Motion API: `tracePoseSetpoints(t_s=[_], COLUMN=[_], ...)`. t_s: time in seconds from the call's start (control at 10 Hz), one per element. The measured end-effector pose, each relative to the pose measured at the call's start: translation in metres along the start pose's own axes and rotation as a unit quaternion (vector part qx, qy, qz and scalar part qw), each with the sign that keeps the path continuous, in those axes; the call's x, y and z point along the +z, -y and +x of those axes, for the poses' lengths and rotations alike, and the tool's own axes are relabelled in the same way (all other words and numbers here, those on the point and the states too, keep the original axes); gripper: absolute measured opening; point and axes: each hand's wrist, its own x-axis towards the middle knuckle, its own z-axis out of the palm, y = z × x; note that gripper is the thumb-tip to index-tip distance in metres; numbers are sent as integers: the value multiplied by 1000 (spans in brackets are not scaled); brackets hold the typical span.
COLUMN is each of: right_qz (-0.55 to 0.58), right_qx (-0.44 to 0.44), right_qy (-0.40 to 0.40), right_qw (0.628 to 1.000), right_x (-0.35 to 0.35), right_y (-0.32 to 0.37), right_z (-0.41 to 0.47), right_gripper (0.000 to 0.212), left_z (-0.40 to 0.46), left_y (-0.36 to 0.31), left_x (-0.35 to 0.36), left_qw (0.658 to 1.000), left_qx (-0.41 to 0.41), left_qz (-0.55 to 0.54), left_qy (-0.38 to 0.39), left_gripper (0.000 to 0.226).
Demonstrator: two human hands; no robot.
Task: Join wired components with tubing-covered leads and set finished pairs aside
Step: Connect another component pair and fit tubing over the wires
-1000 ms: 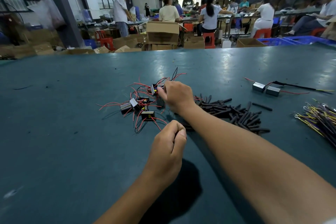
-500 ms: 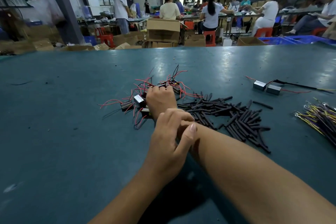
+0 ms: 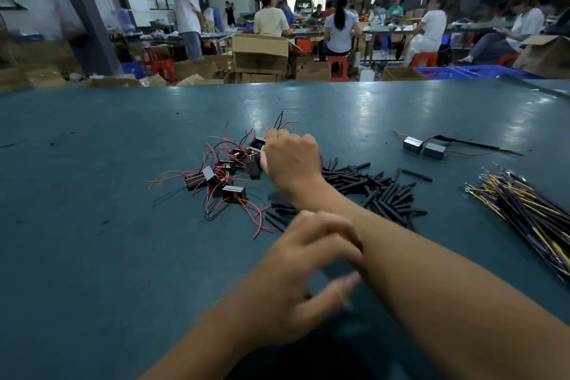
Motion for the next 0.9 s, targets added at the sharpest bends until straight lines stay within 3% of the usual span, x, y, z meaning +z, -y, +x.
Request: tracePoseSetpoints(t_s=[0.1, 0.2, 0.3, 0.4, 0.5, 0.6, 0.7, 0.8, 0.9], right_qz=[26, 104, 279, 445, 526, 596, 644, 673, 654], right_qx=[27, 47, 67, 94, 60, 14, -2, 4, 23], right_qy=[-70, -145, -142, -101, -65, -50, -37, -26, -18], right_qw=[997, 983, 947, 885, 846, 802, 764, 739, 756], right_x=[-30, -55, -79, -88, -92, -98, -106, -112, -111], right_y=[-21, -36, -53, -58, -58, -55, -57, -65, -80], right_z=[-5, -15, -22, -35, -52, -68, -83, -100, -118], right_gripper=[18, 27, 28, 25, 23, 22, 19, 22, 26], left_z=[-4, -2, -2, -6, -5, -6, -8, -8, -8], left_y=[-2, 18, 40, 54, 55, 54, 51, 51, 52], left_x=[7, 0, -11, -10, -7, -6, -5, -9, -18], left_qw=[999, 990, 949, 912, 895, 902, 924, 937, 946], left_qx=[26, -66, -237, -349, -376, -365, -331, -303, -291], left_qz=[16, 41, -18, -72, -120, -122, -91, -49, 2], left_qy=[14, -122, -208, -203, -206, -195, -170, -167, -145], left_gripper=[16, 21, 14, 9, 26, 57, 70, 34, 16])
